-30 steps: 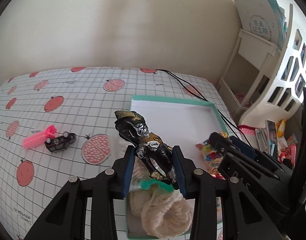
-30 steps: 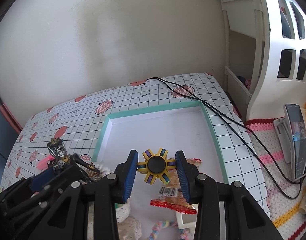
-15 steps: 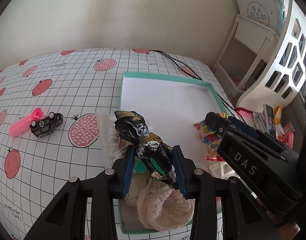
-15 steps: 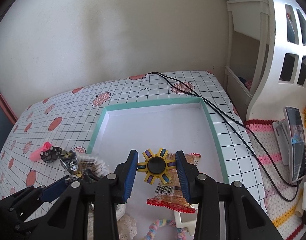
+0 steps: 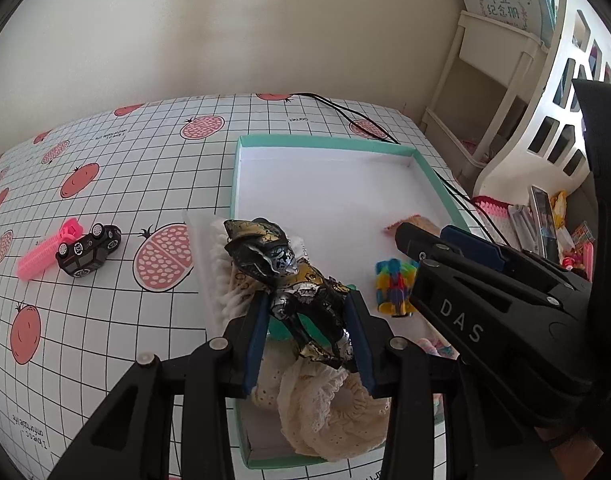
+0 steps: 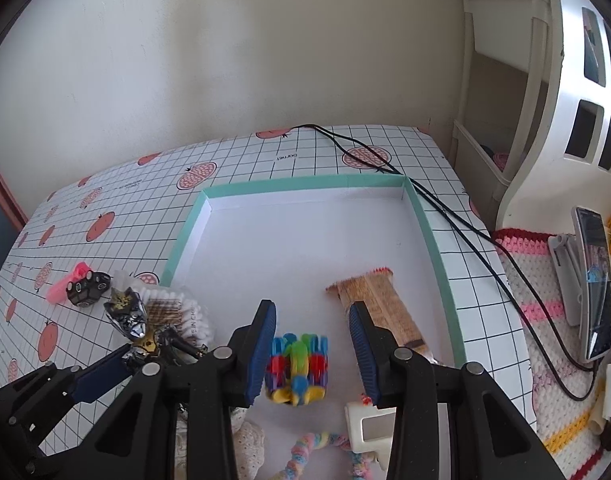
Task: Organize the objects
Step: 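Lower the spinner into the tray and open the right tool while the left tool holds the figure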
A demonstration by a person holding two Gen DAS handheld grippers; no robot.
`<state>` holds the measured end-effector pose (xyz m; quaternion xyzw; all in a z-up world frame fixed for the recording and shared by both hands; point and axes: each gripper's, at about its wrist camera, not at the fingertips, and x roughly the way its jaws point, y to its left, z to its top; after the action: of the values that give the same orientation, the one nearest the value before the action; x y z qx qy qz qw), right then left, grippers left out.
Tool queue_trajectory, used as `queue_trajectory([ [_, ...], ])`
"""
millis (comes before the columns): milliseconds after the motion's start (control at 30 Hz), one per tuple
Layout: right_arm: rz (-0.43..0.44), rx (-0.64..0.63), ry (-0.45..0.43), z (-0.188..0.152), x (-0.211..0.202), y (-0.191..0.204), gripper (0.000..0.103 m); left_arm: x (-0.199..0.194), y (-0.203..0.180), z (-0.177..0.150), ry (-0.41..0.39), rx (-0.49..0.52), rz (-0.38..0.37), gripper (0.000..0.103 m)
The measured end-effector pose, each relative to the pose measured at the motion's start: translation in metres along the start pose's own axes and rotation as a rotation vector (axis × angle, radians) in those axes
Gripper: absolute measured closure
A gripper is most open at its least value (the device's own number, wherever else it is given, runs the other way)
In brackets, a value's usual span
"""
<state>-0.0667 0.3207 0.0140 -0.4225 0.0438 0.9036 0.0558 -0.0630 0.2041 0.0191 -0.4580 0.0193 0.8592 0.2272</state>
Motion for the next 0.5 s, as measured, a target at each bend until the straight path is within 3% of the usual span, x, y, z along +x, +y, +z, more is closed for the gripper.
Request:
queue_trajectory([
  [500, -0.006, 0.019, 0.041, -0.0049, 0.0082, -0.0065, 0.06, 0.0025, -0.0018, -0.0031, 0.017, 0.009, -0.008, 0.061],
])
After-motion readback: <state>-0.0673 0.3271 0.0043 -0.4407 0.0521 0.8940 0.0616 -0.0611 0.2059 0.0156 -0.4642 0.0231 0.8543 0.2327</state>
